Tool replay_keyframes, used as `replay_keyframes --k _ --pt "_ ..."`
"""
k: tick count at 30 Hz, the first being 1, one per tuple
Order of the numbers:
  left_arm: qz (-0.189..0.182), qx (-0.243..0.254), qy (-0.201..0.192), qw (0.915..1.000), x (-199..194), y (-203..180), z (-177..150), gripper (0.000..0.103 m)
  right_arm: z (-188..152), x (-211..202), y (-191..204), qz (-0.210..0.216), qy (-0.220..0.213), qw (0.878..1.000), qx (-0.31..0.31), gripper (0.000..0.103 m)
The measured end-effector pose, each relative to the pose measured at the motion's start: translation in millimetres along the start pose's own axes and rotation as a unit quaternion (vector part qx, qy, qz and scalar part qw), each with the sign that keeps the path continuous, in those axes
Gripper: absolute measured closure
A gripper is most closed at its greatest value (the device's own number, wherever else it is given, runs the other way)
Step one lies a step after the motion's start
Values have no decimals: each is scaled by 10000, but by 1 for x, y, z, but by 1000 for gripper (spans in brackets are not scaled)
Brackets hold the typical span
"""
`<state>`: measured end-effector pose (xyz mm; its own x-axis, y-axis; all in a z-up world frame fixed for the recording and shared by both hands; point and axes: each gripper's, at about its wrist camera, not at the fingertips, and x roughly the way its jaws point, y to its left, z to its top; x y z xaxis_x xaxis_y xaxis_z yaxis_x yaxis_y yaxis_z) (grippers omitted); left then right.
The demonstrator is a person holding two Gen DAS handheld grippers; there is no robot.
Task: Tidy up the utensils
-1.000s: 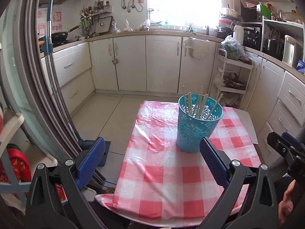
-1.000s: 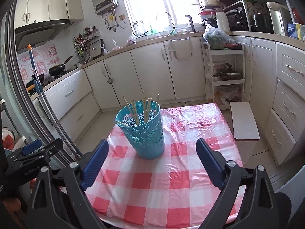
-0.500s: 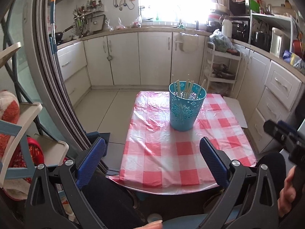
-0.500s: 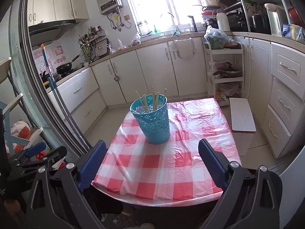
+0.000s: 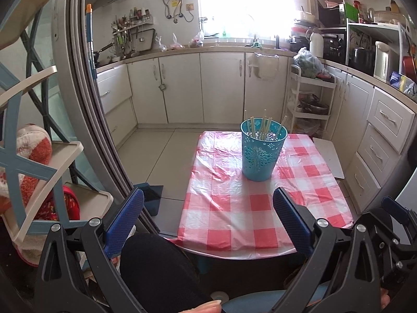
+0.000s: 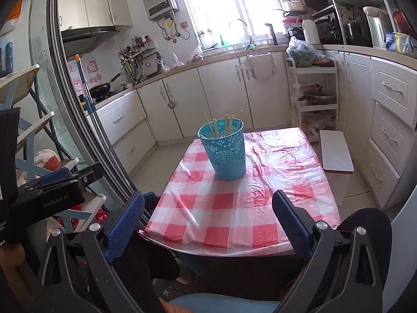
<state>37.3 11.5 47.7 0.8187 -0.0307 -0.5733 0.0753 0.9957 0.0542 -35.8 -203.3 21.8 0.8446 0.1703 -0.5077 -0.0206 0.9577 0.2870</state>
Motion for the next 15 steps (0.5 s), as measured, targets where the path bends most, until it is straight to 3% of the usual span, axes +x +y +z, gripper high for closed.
replay_keyframes --k 8,15 --pt "207 15 -26 9998 -18 -8 -14 8 -5 -19 1 22 -212 9998 34 8" --pt "127 -41 -48 9999 -34 -17 -34 8 -12 -38 2 -56 -363 9993 -36 8"
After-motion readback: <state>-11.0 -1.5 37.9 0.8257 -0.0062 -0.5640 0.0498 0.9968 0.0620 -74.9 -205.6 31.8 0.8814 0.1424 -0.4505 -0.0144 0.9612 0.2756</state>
